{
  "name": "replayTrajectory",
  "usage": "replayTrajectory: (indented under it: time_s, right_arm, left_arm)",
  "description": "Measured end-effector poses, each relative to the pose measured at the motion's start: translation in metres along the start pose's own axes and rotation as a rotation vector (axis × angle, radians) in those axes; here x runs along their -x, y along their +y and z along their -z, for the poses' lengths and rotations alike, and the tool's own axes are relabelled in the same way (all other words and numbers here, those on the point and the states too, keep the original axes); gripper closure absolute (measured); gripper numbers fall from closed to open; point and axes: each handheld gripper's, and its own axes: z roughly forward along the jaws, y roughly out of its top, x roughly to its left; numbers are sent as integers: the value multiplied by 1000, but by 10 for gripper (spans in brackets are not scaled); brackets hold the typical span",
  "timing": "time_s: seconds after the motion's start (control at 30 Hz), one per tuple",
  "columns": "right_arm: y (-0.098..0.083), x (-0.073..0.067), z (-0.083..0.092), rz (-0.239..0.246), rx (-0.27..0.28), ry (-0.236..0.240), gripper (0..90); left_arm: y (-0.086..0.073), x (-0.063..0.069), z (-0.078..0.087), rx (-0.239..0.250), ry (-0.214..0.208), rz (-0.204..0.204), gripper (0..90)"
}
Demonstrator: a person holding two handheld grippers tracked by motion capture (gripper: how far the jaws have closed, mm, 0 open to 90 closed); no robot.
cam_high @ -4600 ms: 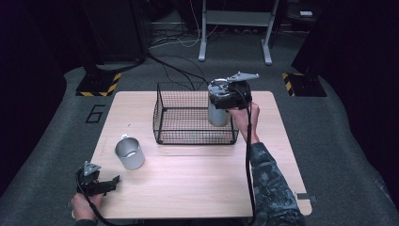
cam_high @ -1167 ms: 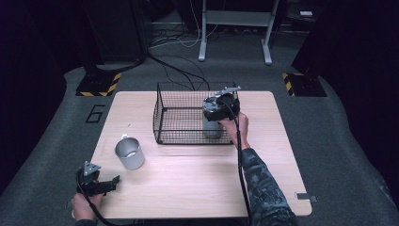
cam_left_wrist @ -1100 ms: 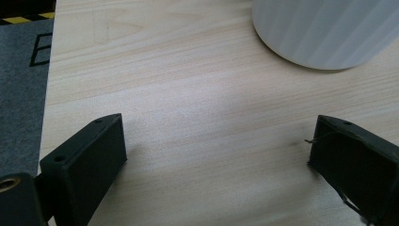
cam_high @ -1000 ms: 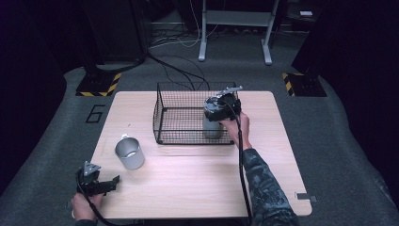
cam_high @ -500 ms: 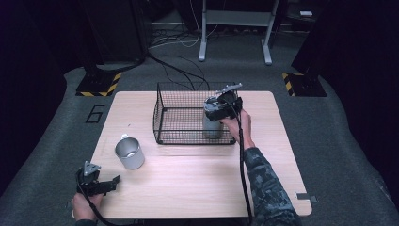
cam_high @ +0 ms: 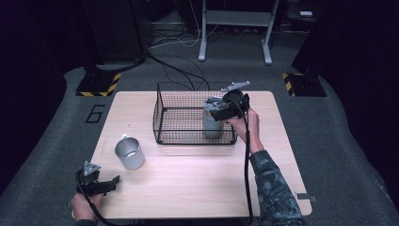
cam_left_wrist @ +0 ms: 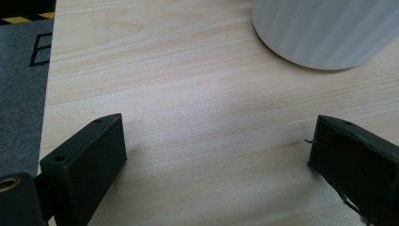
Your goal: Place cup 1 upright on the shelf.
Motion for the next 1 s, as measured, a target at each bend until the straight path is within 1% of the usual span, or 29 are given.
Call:
replayTrajectory:
  time_s: [0.03, 0.1, 0.13, 0.17, 0.2, 0.23, 0.27, 0.37, 0.4, 0.47, 0.5, 0.6, 0.73, 0.77, 0.83, 0.87, 0.97, 1.0]
  right_arm:
    - [-1, 1, 2, 22, 10, 0, 0]
    - [-4, 0, 8, 12, 17, -1, 0]
    - [-6, 0, 10, 19, 25, -2, 0]
    - [-7, 0, 14, 26, 17, -2, 0]
    - [-10, 0, 17, 20, 17, -4, 0]
    - [-12, 1, 19, 35, 23, -1, 0]
    - [-15, 0, 22, 24, 26, -2, 0]
    - [-25, -3, 32, 33, 18, -28, 0]
    - [-29, -2, 35, 43, 26, -33, 0]
    - [-35, -1, 41, 51, 39, -27, 0]
    - [-38, -1, 43, 42, 39, -29, 0]
    - [-49, 0, 50, 45, 46, -38, 0]
    - [-64, 2, 56, 34, 45, -44, 0]
    - [-69, 2, 57, 21, 42, -49, 0]
    - [-77, 4, 59, 28, 35, -47, 0]
    - [-81, 4, 59, 15, 29, -50, 0]
    - [-92, 6, 60, 8, 14, -54, 0]
    - [-98, 5, 60, -1, 11, -58, 0]
  left_arm:
    - [0, 0, 0, -1, -1, 0, 41]
    - [0, 0, 0, -1, -1, 1, 41]
    - [0, 0, 0, 0, 0, 0, 41]
    - [0, 0, 0, -1, -1, 1, 41]
    - [0, 0, 0, 0, 0, 0, 41]
    - [0, 0, 0, -1, 1, 0, 41]
    - [0, 0, 0, -1, 0, 0, 41]
    - [0, 0, 0, 0, 0, -1, 41]
    - [0, 0, 0, -1, 1, 0, 41]
    - [0, 0, 0, -1, 0, 0, 41]
    - [0, 0, 0, -1, 1, 0, 41]
    - [0, 0, 0, 0, 1, -1, 41]
    - [0, 0, 0, 0, 1, -1, 41]
    - [0, 0, 0, -1, -1, 1, 41]
    - [0, 0, 0, 0, 1, -1, 41]
    - [0, 0, 0, 0, 1, 0, 41]
    - [0, 0, 0, -1, -1, 1, 41]
    - [0, 0, 0, -1, -3, 2, 42]
